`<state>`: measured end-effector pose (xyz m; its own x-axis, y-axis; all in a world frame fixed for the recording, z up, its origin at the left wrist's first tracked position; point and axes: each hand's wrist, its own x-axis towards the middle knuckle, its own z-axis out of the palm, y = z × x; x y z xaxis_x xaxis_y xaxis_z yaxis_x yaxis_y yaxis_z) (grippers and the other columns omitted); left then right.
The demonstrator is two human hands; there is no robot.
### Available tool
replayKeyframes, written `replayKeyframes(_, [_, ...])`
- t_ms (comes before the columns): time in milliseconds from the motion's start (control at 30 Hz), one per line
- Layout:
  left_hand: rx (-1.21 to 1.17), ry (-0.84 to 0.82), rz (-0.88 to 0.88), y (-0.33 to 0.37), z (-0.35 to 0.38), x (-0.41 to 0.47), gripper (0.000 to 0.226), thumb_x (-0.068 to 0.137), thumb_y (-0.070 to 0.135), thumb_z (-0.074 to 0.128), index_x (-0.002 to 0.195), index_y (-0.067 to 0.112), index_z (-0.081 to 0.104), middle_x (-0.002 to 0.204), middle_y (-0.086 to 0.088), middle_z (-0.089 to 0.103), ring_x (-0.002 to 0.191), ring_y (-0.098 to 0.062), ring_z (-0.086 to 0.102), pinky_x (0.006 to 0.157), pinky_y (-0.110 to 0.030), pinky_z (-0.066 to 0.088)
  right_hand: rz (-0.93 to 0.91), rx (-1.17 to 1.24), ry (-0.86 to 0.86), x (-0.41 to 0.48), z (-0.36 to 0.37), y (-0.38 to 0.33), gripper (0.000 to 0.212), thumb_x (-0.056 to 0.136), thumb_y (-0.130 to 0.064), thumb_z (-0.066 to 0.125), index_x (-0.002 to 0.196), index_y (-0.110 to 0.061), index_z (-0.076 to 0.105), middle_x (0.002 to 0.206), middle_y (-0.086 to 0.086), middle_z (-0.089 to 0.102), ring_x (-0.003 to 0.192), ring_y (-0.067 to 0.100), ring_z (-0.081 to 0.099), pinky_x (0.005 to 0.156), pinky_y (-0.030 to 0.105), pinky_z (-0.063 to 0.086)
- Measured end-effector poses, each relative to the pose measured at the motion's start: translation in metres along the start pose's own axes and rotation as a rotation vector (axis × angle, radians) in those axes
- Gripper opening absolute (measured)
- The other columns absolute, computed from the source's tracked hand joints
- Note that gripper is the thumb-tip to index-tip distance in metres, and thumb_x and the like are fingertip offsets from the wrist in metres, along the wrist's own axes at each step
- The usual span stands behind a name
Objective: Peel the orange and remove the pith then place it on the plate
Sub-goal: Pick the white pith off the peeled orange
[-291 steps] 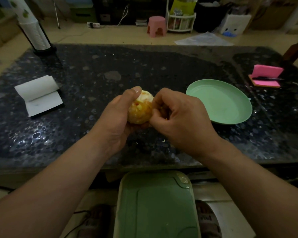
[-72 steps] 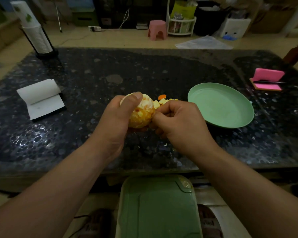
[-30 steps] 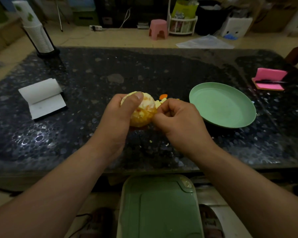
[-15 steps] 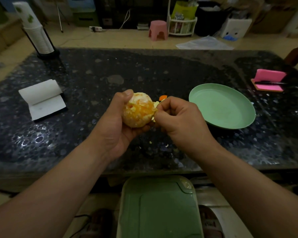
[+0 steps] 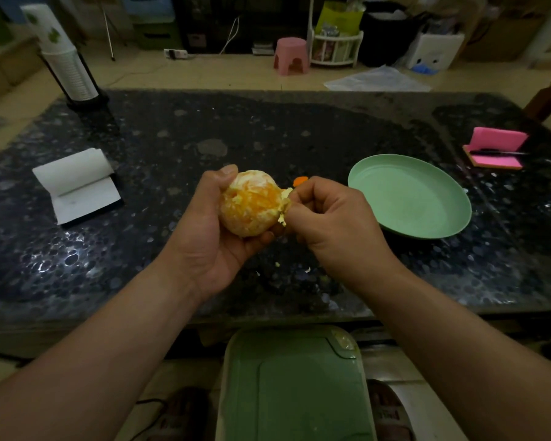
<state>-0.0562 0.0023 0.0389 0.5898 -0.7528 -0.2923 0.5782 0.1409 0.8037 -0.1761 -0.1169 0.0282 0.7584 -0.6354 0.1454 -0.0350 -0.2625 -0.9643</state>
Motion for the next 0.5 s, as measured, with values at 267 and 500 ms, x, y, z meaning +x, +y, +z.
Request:
replayKeyframes(267, [-0.039,0.022,-0.017,0.0067,-0.0037,0.0006,0.051,0.100,0.054,0.053,0.122,0.012,0.071,0.109,-0.018,0.077,0.076,-0.029,0.072,0.054,-0.028,0.056,0.038,-0.056,0.050,0.0047,-0.0080,0.0048,0.013,0.099,-0.014,0.068,0.086,-0.014,0.071,0.075,0.012,0.073,0.062,0.015,0.059,0.060,0.033,0.050])
replayKeyframes(500, [0.063,0.057,0.041,0.0026,-0.0042,0.0030,0.042,0.102,0.048,0.055,0.122,0.014,0.069,0.107,-0.016,0.077,0.082,-0.028,0.073,0.060,-0.030,0.059,0.053,-0.132,-0.052,0.0029,-0.0058,-0.0027,0.015,0.103,-0.016,0.064,0.106,-0.025,0.076,0.088,0.000,0.079,0.078,0.023,0.074,0.064,0.046,0.062])
